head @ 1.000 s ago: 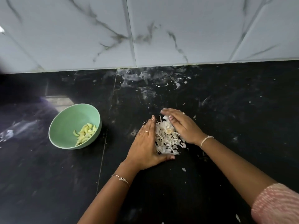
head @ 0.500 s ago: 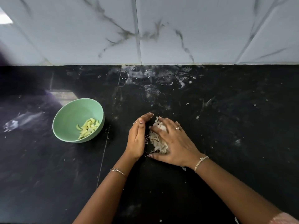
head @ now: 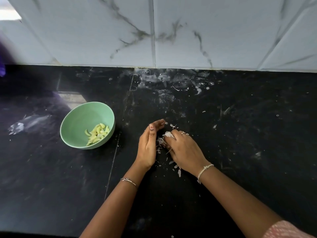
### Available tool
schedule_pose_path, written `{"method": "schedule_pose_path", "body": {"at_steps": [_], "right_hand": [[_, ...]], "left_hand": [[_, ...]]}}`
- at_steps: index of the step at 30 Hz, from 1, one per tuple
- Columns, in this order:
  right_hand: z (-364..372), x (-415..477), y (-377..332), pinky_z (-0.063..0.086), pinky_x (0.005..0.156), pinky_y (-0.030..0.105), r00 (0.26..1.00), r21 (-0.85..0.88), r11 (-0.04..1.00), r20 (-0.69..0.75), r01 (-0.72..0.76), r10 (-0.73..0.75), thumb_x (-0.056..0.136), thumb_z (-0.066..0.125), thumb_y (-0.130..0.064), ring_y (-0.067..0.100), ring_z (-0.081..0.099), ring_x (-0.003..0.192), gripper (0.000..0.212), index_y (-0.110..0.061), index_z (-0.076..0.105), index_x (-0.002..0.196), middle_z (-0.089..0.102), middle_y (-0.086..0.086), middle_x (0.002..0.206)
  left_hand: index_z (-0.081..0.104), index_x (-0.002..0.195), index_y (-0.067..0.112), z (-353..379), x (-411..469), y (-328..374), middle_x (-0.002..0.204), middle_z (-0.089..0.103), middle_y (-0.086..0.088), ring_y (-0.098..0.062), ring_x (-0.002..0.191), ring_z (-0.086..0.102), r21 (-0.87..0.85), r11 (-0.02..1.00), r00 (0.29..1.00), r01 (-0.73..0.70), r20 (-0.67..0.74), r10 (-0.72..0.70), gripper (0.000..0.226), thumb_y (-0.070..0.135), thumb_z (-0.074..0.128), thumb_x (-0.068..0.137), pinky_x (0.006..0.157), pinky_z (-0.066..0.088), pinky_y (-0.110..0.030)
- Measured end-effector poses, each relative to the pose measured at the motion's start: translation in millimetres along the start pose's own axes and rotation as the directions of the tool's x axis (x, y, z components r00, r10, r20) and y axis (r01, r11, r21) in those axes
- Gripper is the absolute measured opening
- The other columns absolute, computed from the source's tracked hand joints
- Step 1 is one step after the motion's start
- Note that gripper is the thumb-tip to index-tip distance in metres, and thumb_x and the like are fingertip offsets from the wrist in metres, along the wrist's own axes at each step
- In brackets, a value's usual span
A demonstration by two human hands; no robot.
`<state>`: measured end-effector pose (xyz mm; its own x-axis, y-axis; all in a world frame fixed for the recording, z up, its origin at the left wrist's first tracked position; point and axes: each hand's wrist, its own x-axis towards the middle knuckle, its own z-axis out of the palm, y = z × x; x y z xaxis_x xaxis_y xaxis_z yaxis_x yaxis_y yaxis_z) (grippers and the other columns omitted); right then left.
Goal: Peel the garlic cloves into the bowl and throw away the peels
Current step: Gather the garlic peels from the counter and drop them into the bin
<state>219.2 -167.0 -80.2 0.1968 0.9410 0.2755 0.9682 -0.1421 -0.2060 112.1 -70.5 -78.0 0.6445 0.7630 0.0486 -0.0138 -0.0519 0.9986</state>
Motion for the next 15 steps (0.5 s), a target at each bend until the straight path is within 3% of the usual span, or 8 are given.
{"method": "schedule_pose_path", "body": {"at_steps": [6, 10, 13, 15], "right_hand": [[0.1, 9.3, 0.0, 0.047, 0.047, 0.03, 0.998, -0.034, 0.999, 0.057, -0.019, 0.021, 0.084, 0.068, -0.008, 0.02, 0.059, 0.057, 0.019, -0.01, 0.06, 0.1, 0.06, 0.003, 0.076], [-1.9, 12.9, 0.1, 0.048, 0.05, 0.034, 0.993, 0.009, 0.998, 0.1, -0.064, 0.063, 0.093, 0.052, -0.009, 0.023, 0.059, 0.063, 0.008, -0.01, 0.057, 0.099, 0.059, 0.004, 0.079], [-6.0, 19.9, -2.6, 0.045, 0.054, 0.037, 0.966, 0.26, 0.93, 0.05, -0.259, 0.255, 0.097, 0.047, -0.011, 0.023, 0.056, 0.065, 0.008, -0.009, 0.054, 0.093, 0.057, 0.004, 0.076], [-13.4, 29.0, -11.5, 0.044, 0.056, 0.034, 0.891, 0.553, 0.734, 0.033, -0.394, 0.453, 0.102, 0.046, -0.02, 0.017, 0.054, 0.062, 0.018, -0.011, 0.053, 0.088, 0.057, 0.002, 0.073]], "left_hand": [[0.058, 0.128, 0.01, -0.9, 1.2, 1.3, 0.128, 0.063, -0.002, -0.011, 0.121, 0.058, -0.057, 0.998, 0.999, 0.031, -0.014, -0.032, 0.072, 0.064, 0.023, 0.096, 0.104, 0.045, -0.027], [0.058, 0.128, 0.007, -2.0, 2.7, 4.7, 0.126, 0.064, -0.004, -0.011, 0.12, 0.059, -0.128, 0.987, 0.994, 0.097, -0.035, -0.102, 0.068, 0.053, 0.017, 0.101, 0.108, 0.043, -0.031], [0.06, 0.127, 0.007, 1.2, -0.3, 12.4, 0.125, 0.066, -0.005, -0.013, 0.12, 0.06, -0.253, 0.959, 0.986, 0.127, -0.072, -0.15, 0.069, 0.053, 0.017, 0.098, 0.107, 0.043, -0.033], [0.061, 0.125, 0.009, 6.7, -4.1, 19.9, 0.125, 0.066, -0.005, -0.016, 0.12, 0.06, -0.355, 0.925, 0.978, 0.136, -0.098, -0.182, 0.07, 0.056, 0.019, 0.096, 0.106, 0.043, -0.034]]}}
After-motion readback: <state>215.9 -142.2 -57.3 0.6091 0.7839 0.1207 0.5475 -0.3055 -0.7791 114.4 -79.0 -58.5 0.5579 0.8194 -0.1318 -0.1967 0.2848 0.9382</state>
